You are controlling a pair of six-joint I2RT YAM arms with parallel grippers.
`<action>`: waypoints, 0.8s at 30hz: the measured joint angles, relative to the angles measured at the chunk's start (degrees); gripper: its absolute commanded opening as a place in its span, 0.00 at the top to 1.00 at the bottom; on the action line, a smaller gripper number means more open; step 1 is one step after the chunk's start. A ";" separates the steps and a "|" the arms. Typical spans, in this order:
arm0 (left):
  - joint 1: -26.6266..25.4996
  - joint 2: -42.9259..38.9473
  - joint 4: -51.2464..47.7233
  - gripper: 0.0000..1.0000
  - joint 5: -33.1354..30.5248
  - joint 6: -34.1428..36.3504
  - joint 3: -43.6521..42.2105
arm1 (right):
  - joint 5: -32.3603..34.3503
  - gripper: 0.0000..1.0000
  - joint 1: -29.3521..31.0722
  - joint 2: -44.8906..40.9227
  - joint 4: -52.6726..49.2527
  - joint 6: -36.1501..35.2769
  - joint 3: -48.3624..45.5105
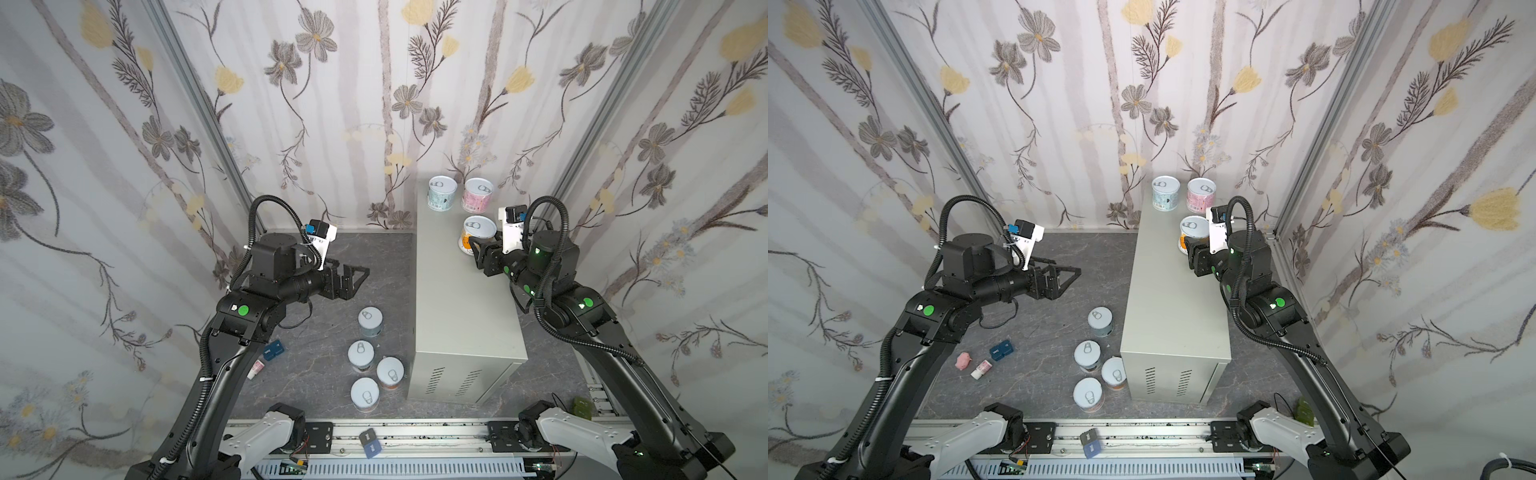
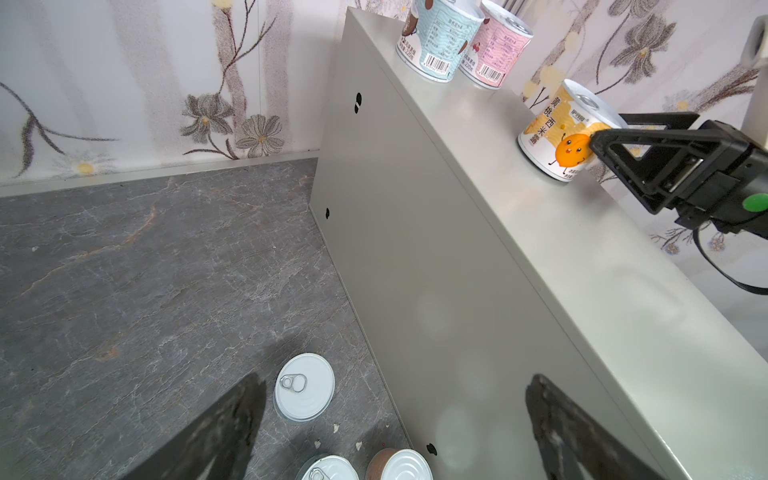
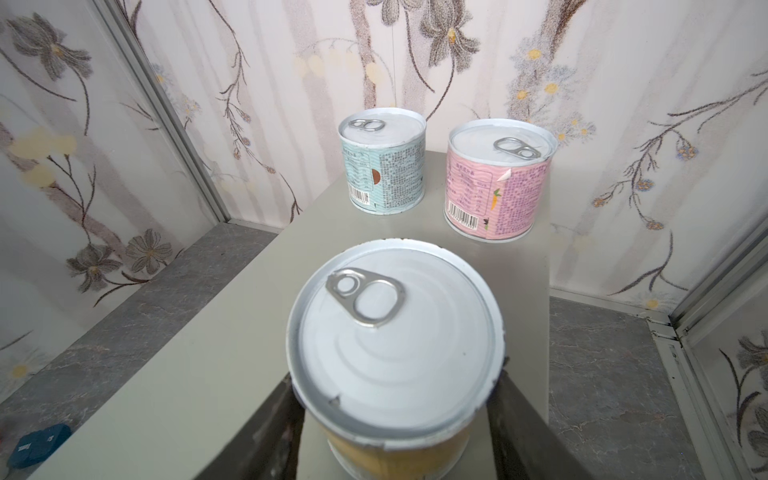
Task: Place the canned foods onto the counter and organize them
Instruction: 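Grasp the yellow can with the right gripper and move it toward the other cans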
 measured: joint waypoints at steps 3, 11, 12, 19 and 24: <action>0.13 0.11 -0.13 0.00 0.00 -0.11 0.44 | -0.44 0.37 -1.27 1.01 1.64 -0.76 -0.02; 0.26 0.39 -0.33 0.00 -0.07 -0.37 0.48 | -1.64 0.22 -5.25 3.48 3.85 -1.86 -0.07; 0.28 0.39 -0.37 0.00 -0.07 -0.39 0.37 | -1.95 0.16 -5.31 3.50 4.31 -1.88 -0.11; 0.28 0.42 -1.03 0.00 -0.46 -0.90 -0.09 | -6.43 0.00 -4.92 3.32 6.56 -3.13 0.26; 0.35 0.13 -1.11 0.00 -0.50 -1.44 -1.11 | -7.78 0.00 -3.85 7.50 7.17 -3.78 4.04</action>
